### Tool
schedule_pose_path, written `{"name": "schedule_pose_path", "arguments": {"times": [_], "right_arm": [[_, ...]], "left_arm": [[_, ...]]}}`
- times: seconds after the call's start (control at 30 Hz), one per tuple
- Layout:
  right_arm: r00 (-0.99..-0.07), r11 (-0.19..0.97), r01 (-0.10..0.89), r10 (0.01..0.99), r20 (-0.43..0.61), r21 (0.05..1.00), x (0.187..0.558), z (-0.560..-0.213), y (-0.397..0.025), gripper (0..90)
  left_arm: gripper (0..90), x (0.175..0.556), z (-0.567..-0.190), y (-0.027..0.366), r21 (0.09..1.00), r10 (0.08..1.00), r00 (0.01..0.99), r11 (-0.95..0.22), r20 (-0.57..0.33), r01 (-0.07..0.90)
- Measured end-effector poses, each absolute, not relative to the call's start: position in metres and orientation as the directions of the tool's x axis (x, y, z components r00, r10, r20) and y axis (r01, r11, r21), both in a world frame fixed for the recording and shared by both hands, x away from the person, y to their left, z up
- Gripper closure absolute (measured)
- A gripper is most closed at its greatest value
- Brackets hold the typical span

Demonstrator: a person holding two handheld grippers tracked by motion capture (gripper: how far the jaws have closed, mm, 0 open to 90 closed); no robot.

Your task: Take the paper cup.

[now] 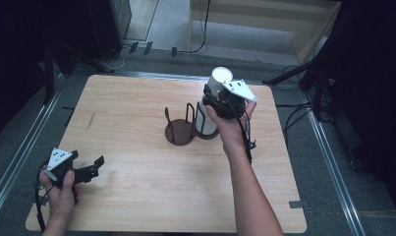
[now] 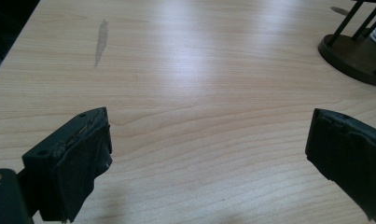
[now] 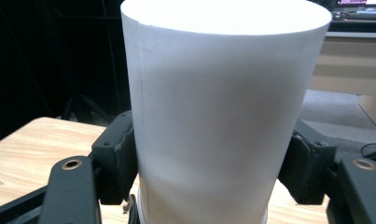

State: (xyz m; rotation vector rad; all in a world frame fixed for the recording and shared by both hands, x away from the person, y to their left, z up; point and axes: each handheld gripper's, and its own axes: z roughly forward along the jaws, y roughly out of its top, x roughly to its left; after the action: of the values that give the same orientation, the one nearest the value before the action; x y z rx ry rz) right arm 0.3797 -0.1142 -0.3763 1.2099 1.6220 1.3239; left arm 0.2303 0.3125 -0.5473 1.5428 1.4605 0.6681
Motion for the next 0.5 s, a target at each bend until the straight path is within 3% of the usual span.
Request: {"name": "schedule_pose_path", "arguments": {"times": [0.5], "right_arm": [[-0.312, 0.028, 0.188, 0.950, 0.033, 0.982, 0.351, -0.363, -0.136, 29.8]], "left_arm": [[1.0, 0.232, -0.546, 0.313, 0.863, 0.964, 0.183, 0.080, -0.195, 0.498]]}}
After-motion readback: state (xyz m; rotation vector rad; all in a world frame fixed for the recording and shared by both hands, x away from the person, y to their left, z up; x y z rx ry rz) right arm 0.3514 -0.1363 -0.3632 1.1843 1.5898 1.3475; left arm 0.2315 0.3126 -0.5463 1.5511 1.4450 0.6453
